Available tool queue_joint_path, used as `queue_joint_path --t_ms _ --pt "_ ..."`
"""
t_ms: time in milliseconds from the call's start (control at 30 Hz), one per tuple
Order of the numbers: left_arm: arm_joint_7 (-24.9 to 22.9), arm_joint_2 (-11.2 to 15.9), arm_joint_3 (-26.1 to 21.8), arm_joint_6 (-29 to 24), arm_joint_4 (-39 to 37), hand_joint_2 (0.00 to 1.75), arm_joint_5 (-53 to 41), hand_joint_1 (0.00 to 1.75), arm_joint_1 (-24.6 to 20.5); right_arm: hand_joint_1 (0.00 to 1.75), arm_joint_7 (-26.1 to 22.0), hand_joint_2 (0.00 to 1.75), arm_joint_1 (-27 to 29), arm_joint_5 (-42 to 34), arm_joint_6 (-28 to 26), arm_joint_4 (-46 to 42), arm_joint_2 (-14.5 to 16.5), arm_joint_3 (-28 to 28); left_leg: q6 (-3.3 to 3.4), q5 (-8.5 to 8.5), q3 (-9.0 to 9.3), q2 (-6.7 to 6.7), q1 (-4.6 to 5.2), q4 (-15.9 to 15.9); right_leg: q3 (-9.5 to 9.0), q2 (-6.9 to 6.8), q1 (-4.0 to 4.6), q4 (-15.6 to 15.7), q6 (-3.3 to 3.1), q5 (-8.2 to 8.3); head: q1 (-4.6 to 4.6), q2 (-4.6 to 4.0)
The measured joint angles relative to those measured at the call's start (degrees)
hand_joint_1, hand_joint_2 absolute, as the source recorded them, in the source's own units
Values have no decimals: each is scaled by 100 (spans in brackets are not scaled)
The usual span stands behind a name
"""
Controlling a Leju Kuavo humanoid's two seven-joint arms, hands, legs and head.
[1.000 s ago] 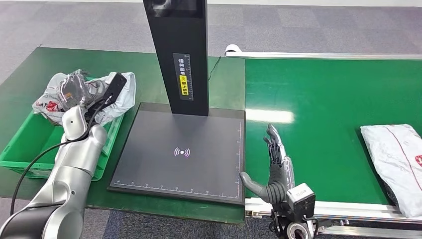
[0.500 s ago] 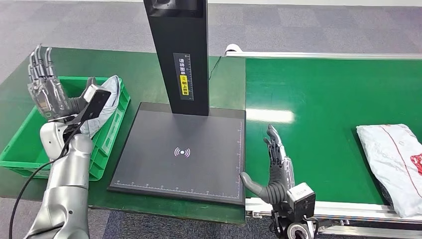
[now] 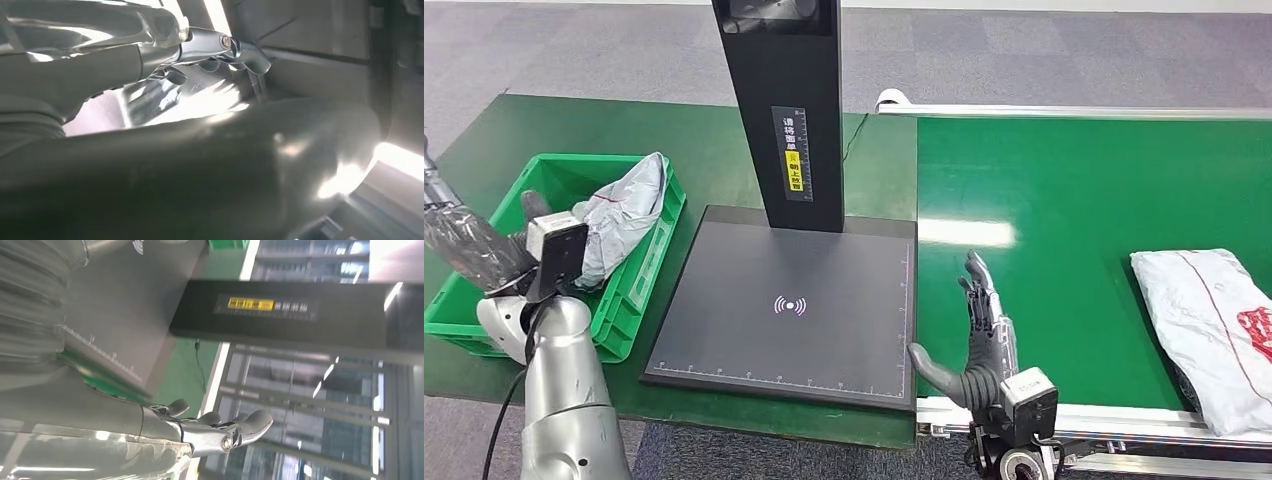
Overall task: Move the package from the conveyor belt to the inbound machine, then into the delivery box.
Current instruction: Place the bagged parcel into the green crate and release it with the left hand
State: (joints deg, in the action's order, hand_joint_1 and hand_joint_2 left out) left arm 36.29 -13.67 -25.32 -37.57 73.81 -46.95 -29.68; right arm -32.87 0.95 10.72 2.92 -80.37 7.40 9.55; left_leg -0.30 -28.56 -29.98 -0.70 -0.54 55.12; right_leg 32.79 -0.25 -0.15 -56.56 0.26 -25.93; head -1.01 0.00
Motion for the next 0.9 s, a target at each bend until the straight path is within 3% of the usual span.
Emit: queue_joint_path --t_ms 100,233,433,500,900 --pt "-672 130 913 1425 271 175 1746 0 589 0 125 175 -31 -49 -416 -2 -7 -78 1 -1 -7 6 1 0 1 -9 -1 2 2 -2 -1 0" --pt "-915 381 2199 3742 544 175 3425 0 1477 0 428 175 -161 -359 -499 79 -30 -208 6 -8 -10 -5 8 -1 1 -5 -9 4 3 -2 1 0" --pt "-917 520 2957 5657 334 175 4714 0 2498 0 642 175 -190 -466 -253 295 -46 -274 6 -15 -12 -2 8 -1 11 1 -8 6 5 -6 -2 0" --pt "-954 544 3079 5778 171 175 4738 0 2619 0 687 175 -228 -523 -156 385 -44 -272 6 -14 -13 1 7 -1 10 0 -6 5 5 -7 -1 0" --pt "-1192 587 3427 4523 -161 175 3697 0 2795 0 951 175 -470 -807 22 888 16 -244 6 -12 -12 1 6 -1 6 -1 -6 4 6 -6 -1 0"
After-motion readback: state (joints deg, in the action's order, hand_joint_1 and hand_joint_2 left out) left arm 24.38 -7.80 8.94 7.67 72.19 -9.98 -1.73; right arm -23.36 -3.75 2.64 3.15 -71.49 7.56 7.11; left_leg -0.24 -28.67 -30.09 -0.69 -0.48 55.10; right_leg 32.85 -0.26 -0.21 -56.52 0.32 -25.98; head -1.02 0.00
